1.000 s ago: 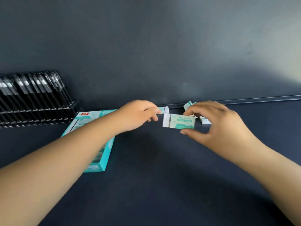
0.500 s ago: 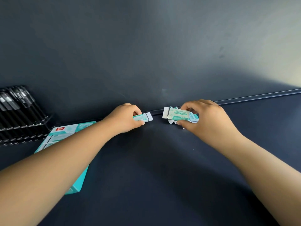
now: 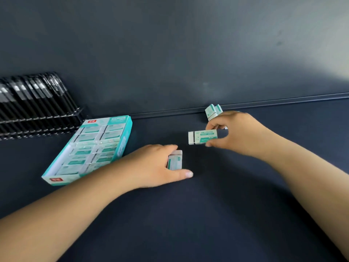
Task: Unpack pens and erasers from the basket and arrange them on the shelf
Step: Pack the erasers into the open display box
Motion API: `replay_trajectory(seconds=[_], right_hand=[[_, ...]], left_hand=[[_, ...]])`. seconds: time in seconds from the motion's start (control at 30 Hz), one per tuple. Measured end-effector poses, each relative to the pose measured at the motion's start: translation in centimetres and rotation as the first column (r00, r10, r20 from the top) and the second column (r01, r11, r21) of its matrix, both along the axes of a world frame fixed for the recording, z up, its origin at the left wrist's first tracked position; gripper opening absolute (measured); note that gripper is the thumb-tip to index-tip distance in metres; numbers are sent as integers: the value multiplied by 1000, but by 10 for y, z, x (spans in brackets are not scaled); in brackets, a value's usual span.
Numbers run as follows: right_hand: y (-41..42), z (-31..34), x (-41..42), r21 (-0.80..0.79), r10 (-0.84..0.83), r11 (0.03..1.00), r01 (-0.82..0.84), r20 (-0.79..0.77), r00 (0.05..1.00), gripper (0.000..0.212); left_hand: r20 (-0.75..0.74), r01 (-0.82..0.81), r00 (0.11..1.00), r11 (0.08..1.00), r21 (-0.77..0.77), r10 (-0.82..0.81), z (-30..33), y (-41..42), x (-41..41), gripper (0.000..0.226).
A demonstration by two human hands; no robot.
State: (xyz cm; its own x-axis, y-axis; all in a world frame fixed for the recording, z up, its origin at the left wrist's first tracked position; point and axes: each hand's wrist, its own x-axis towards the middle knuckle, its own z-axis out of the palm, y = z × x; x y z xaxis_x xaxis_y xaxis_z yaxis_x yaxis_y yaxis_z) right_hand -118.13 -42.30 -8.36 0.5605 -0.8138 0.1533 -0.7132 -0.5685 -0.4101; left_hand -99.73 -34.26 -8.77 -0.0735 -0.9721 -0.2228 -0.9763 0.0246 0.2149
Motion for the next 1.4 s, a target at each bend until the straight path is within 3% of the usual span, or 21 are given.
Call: replay_trajectory(seconds=[0.17, 0.3, 0.4, 0.57, 0.7, 0.8, 0.9, 1.07, 1.2, 1.4], right_hand=[[1, 0, -3, 54, 49, 997, -47, -27, 998, 19], [4, 2, -4, 66, 128, 990, -126, -35, 991, 18], [7, 2, -3, 92, 182, 980, -177, -47, 982, 18], [15, 2, -1, 196, 271, 945, -263, -16, 962, 18], [21, 6, 0, 222, 279, 936, -273, 4, 960, 18], [26, 9, -2, 252, 257, 928, -276, 105, 961, 16], [33, 16, 5, 228, 226, 936, -269, 198, 954, 15], [45, 29, 40, 102, 157, 978, -181, 208, 965, 16], [58, 34, 83, 36, 115, 992, -124, 183, 976, 16], [66, 31, 162, -47, 25, 999, -23, 44, 999, 22]], left_hand=[[-12, 23, 1000, 997, 76, -22, 9, 15, 13, 42], [79, 16, 997, 998, 65, -21, 11, 24, 17, 59], [29, 44, 999, 996, 76, -46, 11, 26, 21, 74], [-14, 69, 997, 995, -79, -70, 6, 32, 22, 27], [7, 45, 999, 979, -199, -44, -3, 40, 20, 32], [-53, 0, 998, 957, -290, -16, 2, 48, 23, 32], [-102, -40, 995, 908, -417, -2, 9, 58, 41, 30], [-165, -155, 984, 760, -631, 63, 24, 68, 89, 50], [-226, -259, 963, 712, -652, 144, 32, 71, 137, 33], [-492, -431, 857, 738, -519, 154, 24, 63, 213, 43]])
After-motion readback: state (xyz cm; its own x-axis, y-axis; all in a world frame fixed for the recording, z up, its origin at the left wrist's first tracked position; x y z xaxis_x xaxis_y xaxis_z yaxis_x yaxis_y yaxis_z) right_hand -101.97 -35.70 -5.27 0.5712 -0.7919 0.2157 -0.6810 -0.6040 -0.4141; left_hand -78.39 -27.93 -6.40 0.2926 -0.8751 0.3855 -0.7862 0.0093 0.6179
